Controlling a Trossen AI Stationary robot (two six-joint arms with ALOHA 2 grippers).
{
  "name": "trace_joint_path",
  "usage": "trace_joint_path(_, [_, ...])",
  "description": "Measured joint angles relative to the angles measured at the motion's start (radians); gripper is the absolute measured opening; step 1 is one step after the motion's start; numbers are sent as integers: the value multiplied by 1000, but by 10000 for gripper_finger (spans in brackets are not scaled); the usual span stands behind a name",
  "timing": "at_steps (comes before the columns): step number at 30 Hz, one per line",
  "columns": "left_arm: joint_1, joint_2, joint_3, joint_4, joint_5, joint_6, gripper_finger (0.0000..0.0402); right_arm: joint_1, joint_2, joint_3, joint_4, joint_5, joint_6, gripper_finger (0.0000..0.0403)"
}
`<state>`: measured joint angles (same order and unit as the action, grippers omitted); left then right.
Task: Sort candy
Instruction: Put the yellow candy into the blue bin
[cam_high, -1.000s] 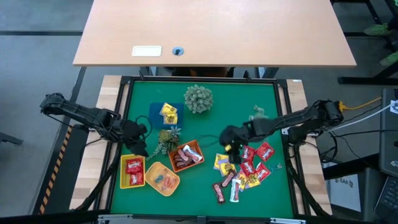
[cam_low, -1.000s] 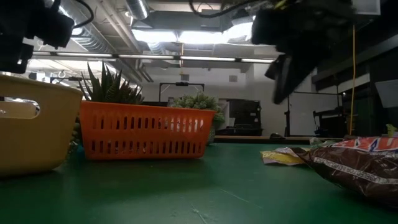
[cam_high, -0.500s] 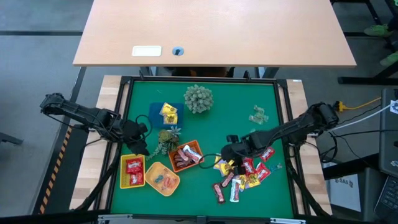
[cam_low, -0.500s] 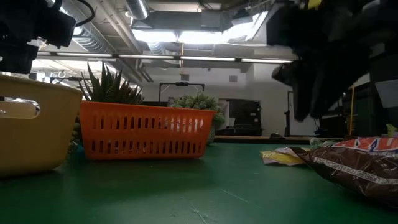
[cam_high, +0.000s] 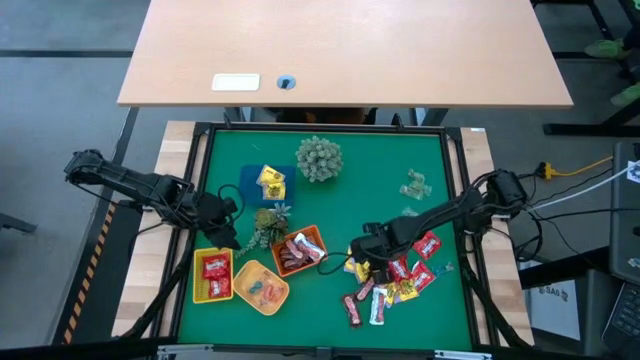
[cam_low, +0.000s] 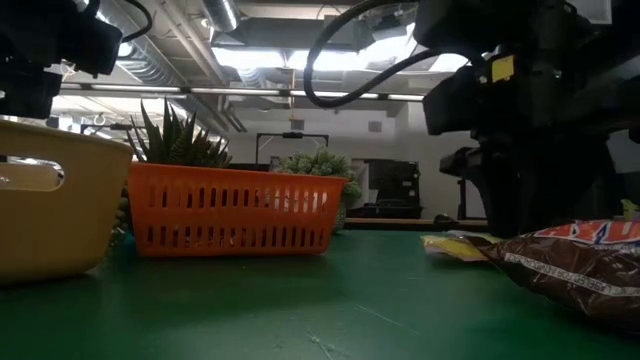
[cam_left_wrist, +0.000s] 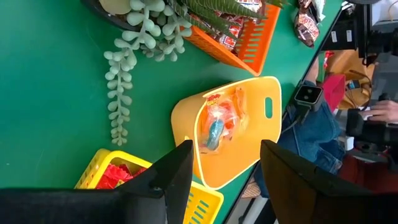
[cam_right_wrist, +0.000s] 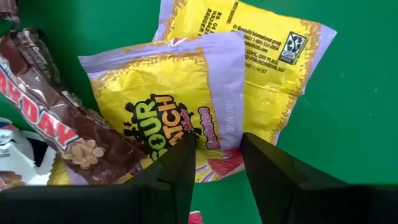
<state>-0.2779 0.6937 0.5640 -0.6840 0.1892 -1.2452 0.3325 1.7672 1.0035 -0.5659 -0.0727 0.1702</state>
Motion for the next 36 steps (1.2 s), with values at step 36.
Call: trace_joint_path(36, [0,0,0,365,-264,393,172,-15,4,439,-350,130,-229,13])
